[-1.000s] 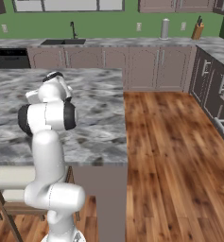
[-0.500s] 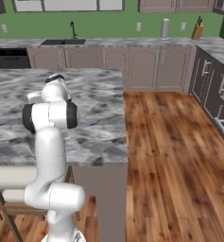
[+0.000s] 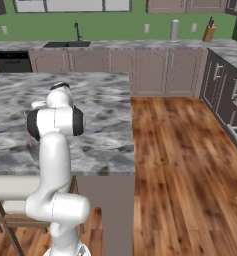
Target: Take a straw from the drawer in front and place it inside the glass cup on the dining counter.
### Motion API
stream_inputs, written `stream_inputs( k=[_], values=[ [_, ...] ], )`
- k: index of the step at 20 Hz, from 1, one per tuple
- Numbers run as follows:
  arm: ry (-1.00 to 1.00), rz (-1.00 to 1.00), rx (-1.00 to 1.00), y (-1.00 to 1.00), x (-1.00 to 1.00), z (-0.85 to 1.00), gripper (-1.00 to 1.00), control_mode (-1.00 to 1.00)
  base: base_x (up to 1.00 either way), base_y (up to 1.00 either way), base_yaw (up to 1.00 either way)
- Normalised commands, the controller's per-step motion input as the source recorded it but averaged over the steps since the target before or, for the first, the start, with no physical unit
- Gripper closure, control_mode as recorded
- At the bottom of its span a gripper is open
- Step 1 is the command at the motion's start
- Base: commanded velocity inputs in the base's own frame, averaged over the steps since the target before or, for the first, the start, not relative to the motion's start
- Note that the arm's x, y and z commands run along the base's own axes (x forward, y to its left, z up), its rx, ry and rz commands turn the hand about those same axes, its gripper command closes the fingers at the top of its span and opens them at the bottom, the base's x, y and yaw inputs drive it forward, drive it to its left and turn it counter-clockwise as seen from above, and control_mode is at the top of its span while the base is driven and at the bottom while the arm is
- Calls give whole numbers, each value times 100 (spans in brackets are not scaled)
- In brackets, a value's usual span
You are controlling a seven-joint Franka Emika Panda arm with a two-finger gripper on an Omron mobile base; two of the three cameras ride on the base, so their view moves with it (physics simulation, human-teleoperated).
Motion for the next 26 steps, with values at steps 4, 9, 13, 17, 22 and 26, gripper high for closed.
stream_inputs(
  k=[4,9,13,17,22,26],
  values=[
    [0,1,0,0,0,-1,100,-100,0,0,0],
    [0,0,0,0,0,0,100,-100,0,0,0],
    [0,0,0,0,0,0,100,-100,0,0,0],
    [0,0,-1,-7,-3,-1,100,-100,0,0,0],
    [0,0,-6,-26,-8,-7,100,-100,0,0,0],
    [-1,0,-8,-25,-5,-14,100,-100,0,0,0]
  ],
)
